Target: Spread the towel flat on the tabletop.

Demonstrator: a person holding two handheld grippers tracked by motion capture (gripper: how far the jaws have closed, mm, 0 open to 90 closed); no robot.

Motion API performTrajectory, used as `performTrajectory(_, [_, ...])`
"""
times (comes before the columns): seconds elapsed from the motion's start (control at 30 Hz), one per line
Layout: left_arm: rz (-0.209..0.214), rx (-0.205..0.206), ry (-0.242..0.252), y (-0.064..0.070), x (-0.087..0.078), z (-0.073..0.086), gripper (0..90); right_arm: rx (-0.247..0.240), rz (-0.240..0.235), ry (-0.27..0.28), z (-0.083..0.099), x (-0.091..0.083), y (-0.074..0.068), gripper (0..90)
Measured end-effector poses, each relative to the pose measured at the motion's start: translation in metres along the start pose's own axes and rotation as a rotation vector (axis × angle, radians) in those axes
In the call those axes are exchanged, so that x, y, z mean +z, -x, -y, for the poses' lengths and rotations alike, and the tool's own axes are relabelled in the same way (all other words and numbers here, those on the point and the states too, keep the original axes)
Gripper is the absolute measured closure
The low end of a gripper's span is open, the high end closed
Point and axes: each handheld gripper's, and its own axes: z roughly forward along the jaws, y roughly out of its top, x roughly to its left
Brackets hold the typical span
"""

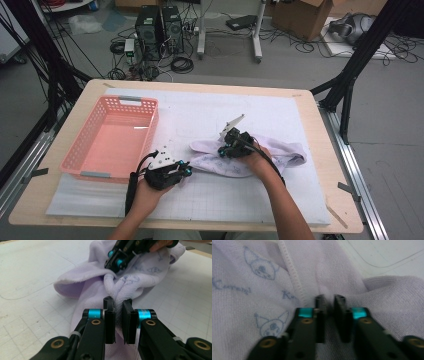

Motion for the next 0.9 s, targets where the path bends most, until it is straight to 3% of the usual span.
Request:
performTrajectory(0.07, [-0.004,-0.009,0.0,-0.001,0.0,0.001,82.3,0.001,0.015,0.015,-0.001,-0.003,0.005,86.9])
performTrajectory(0.1, [-0.005,-0.007,-0.002,-0.001,0.0,0.001,82.3,0.043,0.059,0.061,-0.003,-0.011,0.016,86.9])
performTrajectory(0.17, [-0.01,-0.011,0.001,-0.002,0.0,0.001,82.3,0.101,0.1,0.119,-0.003,-0.02,0.03,86.9])
performTrajectory(0.23, [-0.025,-0.009,-0.004,-0.003,0.002,0.001,82.6,0.171,0.113,0.163,-0.001,-0.029,0.044,87.0])
performTrajectory(0.33, [-0.047,0.0,-0.018,-0.003,0.005,0.001,82.8,0.24,0.174,0.176,0.002,-0.037,0.064,87.1])
performTrajectory(0.37, [-0.047,0.0,-0.018,-0.003,0.005,0.001,82.7,0.24,0.174,0.176,0.002,-0.037,0.064,87.1])
performTrajectory(0.43, [-0.059,0.009,-0.021,-0.003,0.007,-0.001,82.7,0.303,0.267,0.223,0.009,-0.047,0.084,87.3])
performTrajectory(0.53, [-0.079,0.019,-0.02,-0.004,0.009,-0.004,82.5,0.399,0.316,0.266,0.024,-0.058,0.105,87.7])
performTrajectory(0.57, [-0.083,0.016,-0.017,-0.006,0.011,-0.004,82.5,0.399,0.316,0.266,0.024,-0.058,0.105,87.7])
performTrajectory(0.6, [-0.102,0.018,-0.015,-0.007,0.016,-0.006,82.2,0.453,0.349,0.285,0.035,-0.068,0.117,88.1])
performTrajectory(0.63, [-0.102,0.018,-0.015,-0.007,0.016,-0.006,81.7,0.453,0.349,0.285,0.035,-0.068,0.117,88.1])
performTrajectory(0.67, [-0.114,0.02,-0.009,-0.008,0.019,-0.007,81.0,0.481,0.406,0.323,0.041,-0.08,0.125,88.4])
performTrajectory(0.7, [-0.124,0.022,-0.011,-0.007,0.022,-0.009,79.7,0.493,0.461,0.337,0.042,-0.086,0.126,88.4])
performTrajectory(0.73, [-0.182,0.036,-0.033,-0.005,0.029,-0.016,75.6,0.498,0.558,0.348,0.043,-0.093,0.125,88.4])
performTrajectory(0.77, [-0.182,0.036,-0.033,-0.005,0.029,-0.016,65.4,0.523,0.611,0.38,0.045,-0.099,0.126,88.4])
performTrajectory(0.83, [-0.205,0.009,-0.021,-0.003,0.03,-0.02,54.8,0.596,0.598,0.445,0.052,-0.109,0.131,88.2])
performTrajectory(0.9, [-0.199,-0.002,-0.002,-0.001,0.029,-0.021,51.6,0.619,0.618,0.424,0.057,-0.113,0.132,84.7])
